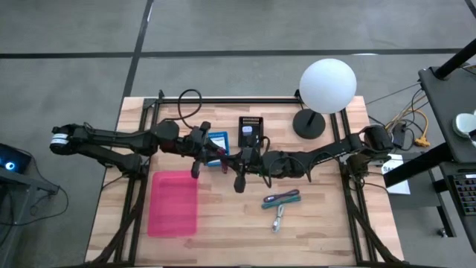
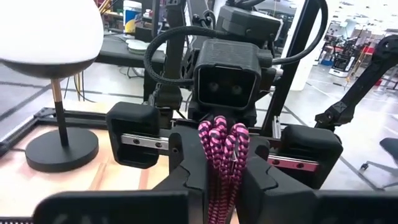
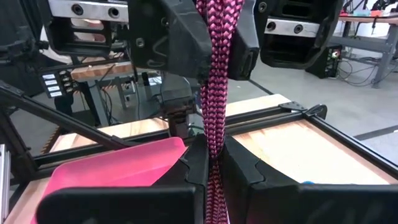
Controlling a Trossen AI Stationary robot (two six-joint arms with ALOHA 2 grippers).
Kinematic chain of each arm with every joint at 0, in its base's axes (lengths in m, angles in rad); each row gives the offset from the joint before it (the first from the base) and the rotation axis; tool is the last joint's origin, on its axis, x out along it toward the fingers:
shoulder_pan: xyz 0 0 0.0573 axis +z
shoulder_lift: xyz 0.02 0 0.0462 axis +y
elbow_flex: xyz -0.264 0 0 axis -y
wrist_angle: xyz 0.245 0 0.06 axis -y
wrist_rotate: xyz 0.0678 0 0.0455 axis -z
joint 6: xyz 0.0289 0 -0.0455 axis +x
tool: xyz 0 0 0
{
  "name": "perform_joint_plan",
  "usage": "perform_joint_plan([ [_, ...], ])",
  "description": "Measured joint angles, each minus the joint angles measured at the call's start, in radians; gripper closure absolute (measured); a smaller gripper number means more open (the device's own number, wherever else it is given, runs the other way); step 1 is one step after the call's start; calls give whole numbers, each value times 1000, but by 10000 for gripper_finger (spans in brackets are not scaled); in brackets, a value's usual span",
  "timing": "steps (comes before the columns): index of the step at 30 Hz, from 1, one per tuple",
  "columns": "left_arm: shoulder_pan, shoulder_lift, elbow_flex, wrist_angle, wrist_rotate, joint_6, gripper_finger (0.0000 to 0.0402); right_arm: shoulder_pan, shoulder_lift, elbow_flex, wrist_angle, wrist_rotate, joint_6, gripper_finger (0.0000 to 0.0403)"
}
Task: Pick and place items into bin
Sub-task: Put the pink charger cable into the pink bin
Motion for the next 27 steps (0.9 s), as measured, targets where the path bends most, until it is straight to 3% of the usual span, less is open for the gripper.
perform_joint_plan([
  [4,0,-10,0,-12,0,-11,378,0,0,2,-6,-1,9,381],
  [12,-2,-56,0,-76,14,-17,378,-2,-1,3,-114,-67,122,311],
  [20,-2,-127,0,-312,12,-22,378,-1,-1,3,-239,-74,181,282],
  [27,0,-176,9,-590,8,-147,378,-1,-1,3,-310,-75,221,287],
])
